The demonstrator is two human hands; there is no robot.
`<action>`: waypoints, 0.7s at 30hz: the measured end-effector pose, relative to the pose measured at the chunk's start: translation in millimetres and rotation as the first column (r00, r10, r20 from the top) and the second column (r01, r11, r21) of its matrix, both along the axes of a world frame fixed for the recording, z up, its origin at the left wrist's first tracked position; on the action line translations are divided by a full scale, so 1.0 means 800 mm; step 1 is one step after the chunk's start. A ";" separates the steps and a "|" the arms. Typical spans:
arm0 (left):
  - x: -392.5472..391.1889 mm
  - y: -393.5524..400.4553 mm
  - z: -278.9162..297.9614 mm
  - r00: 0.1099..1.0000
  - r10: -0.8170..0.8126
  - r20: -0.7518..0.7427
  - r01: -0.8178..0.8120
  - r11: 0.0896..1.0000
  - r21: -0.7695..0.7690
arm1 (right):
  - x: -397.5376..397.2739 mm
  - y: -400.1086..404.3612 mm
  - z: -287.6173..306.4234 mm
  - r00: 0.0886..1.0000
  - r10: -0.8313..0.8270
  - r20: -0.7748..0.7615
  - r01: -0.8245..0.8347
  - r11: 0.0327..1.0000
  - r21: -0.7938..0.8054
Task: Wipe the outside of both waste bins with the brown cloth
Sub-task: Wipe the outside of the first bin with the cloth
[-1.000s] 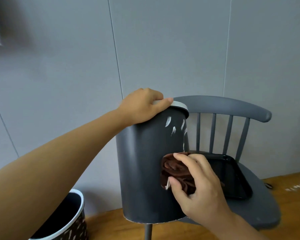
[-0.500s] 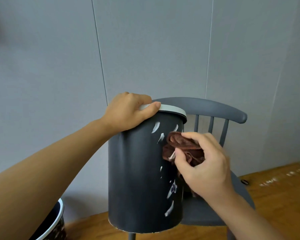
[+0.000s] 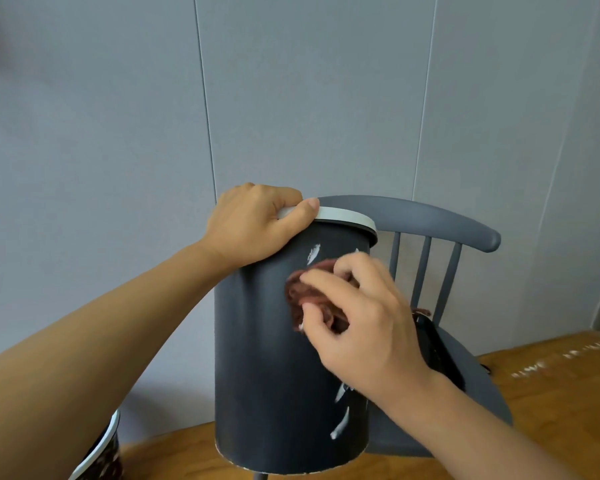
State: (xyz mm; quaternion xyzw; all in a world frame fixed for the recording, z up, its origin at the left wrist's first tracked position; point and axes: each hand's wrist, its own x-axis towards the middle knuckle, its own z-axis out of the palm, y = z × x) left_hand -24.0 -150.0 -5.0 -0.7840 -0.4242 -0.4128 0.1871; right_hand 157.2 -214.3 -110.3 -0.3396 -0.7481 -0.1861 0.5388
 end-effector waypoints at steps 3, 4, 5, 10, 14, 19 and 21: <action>-0.005 -0.001 0.000 0.999 0.031 -0.010 -0.031 0.999 0.016 | 0.005 0.000 0.014 0.999 0.042 0.021 -0.042 0.998 -0.037; -0.005 -0.002 -0.001 0.999 0.032 -0.013 -0.032 0.999 0.017 | 0.005 0.006 0.025 0.999 0.036 -0.019 -0.037 0.998 -0.049; -0.005 -0.002 -0.001 1.000 0.027 -0.013 -0.027 1.000 0.014 | 0.005 0.012 0.036 0.998 0.014 -0.069 -0.018 0.998 -0.057; -0.003 -0.003 -0.002 1.000 0.025 -0.008 -0.025 1.000 -0.003 | 0.005 0.017 0.035 0.990 -0.028 -0.140 0.021 0.999 -0.047; -0.003 -0.003 -0.002 0.999 0.042 -0.003 -0.042 0.999 -0.004 | 0.017 -0.004 0.015 0.998 0.016 0.054 -0.014 0.999 -0.047; 0.001 -0.008 -0.004 0.999 0.006 -0.032 -0.005 1.000 0.030 | 0.016 0.018 0.055 0.995 -0.055 -0.085 0.052 0.998 -0.031; 0.000 -0.008 -0.004 0.999 0.004 -0.032 -0.002 0.999 0.034 | 0.012 0.018 0.052 0.991 -0.113 -0.070 0.115 0.993 0.013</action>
